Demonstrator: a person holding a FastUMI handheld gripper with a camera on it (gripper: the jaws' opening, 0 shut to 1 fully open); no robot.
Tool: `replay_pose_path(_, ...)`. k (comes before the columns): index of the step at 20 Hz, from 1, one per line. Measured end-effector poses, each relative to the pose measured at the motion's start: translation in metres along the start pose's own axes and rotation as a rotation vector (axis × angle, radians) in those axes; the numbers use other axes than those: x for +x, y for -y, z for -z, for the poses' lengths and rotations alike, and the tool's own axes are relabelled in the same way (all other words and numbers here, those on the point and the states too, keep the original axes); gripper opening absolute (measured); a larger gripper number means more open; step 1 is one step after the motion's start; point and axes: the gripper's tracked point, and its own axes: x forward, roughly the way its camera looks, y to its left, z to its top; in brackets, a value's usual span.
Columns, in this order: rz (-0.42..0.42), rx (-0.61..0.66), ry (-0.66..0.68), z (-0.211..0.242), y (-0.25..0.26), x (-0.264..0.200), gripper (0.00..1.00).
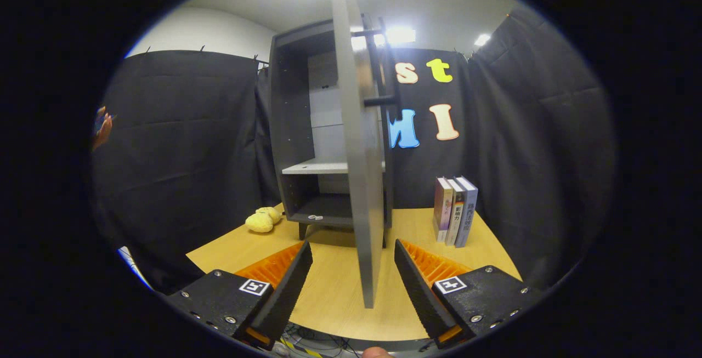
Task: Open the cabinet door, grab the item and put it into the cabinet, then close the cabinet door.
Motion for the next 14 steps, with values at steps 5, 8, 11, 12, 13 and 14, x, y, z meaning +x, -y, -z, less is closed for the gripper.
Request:
replay_pose_path(5,0.049,-0.032,0.019,0.074,-0.041,0.026,0.93)
replay_pose_path(8,0.037,-0.085,-0.01,0.128,-0.071,0.047,0.94)
replay_pose_path(11,0.006,-0.124,-0.046,0.177,-0.104,0.076,0.94)
replay_pose_path(12,0.002,-0.135,-0.056,0.188,-0.112,0.078,0.94)
replay_pose_path(13,0.003,-0.14,-0.064,0.197,-0.118,0.078,0.94)
replay_pose_path(14,0.001,-0.134,-0.071,0.205,-0.124,0.075,0.94)
